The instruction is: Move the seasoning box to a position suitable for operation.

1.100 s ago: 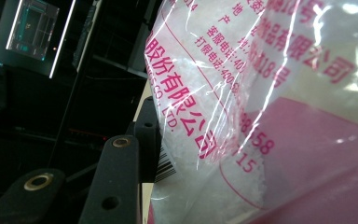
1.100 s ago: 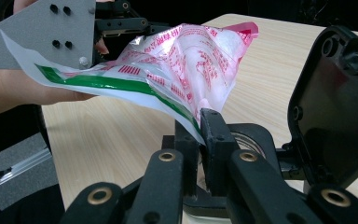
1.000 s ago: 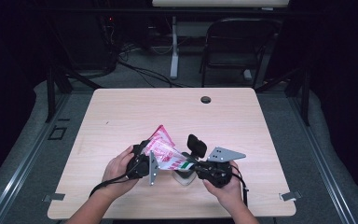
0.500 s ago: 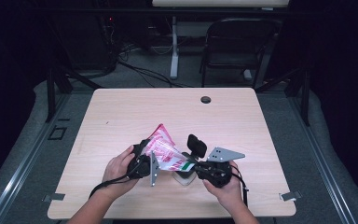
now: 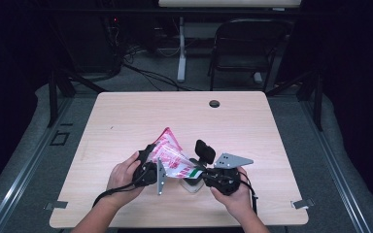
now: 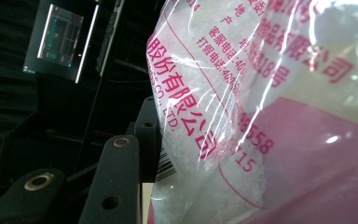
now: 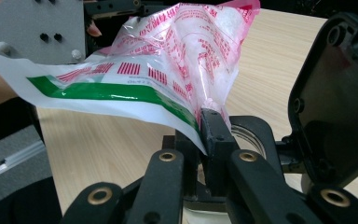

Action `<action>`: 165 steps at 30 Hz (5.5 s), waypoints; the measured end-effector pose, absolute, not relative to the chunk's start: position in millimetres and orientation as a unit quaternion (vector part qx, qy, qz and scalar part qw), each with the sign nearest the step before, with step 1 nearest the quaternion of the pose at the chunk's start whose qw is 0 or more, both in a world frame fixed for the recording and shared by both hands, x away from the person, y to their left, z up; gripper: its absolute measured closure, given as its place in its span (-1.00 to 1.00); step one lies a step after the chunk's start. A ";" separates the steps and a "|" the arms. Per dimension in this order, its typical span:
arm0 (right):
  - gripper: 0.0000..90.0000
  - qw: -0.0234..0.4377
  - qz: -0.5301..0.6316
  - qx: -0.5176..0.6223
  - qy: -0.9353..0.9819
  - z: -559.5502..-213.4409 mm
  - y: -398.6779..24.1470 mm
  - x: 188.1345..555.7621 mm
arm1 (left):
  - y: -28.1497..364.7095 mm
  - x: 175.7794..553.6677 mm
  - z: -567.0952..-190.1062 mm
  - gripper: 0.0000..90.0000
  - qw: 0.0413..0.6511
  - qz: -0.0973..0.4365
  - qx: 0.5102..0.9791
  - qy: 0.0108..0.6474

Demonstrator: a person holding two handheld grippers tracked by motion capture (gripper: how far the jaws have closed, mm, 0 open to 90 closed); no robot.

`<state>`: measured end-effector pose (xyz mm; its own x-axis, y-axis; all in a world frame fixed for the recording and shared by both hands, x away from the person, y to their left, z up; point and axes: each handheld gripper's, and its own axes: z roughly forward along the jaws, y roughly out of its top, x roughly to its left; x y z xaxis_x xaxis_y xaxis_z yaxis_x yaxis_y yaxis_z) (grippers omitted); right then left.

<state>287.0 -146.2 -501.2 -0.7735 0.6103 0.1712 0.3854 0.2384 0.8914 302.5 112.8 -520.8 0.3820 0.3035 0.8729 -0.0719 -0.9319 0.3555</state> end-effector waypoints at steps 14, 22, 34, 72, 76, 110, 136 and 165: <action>0.90 0.116 0.518 0.323 0.784 -502.0 -152.0 282.5 | 103.8 301.5 -521.9 0.40 0.163 0.566 0.806 0.054; 0.91 0.114 0.524 0.327 0.778 -506.6 -154.8 283.3 | 100.6 301.4 -520.3 0.40 0.154 0.574 0.803 0.044; 0.89 0.116 0.518 0.326 0.782 -511.4 -152.1 282.6 | 102.1 300.7 -521.5 0.40 0.146 0.578 0.802 0.035; 1.00 0.133 0.510 0.315 0.789 -511.8 -150.5 277.5 | 104.6 299.8 -519.6 0.41 0.121 0.599 0.791 0.030; 1.00 0.134 0.509 0.316 0.789 -512.8 -150.2 277.9 | 104.0 299.9 -519.4 0.41 0.119 0.598 0.792 0.032; 1.00 0.132 0.498 0.322 0.794 -520.4 -149.2 279.2 | 101.2 297.2 -517.6 0.41 0.109 0.618 0.778 0.021; 1.00 0.130 0.488 0.328 0.798 -526.2 -148.5 281.6 | 96.8 294.4 -510.1 0.41 0.105 0.634 0.766 0.007; 1.00 0.129 0.492 0.333 0.794 -527.2 -148.4 282.7 | 95.3 293.1 -505.4 0.41 0.106 0.639 0.762 0.004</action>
<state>282.7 -148.4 -527.2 -0.7445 0.6563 0.1227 0.4021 0.2940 0.8671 293.1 95.3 -505.4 0.1839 0.1417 0.9727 -0.1284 -0.9776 0.1667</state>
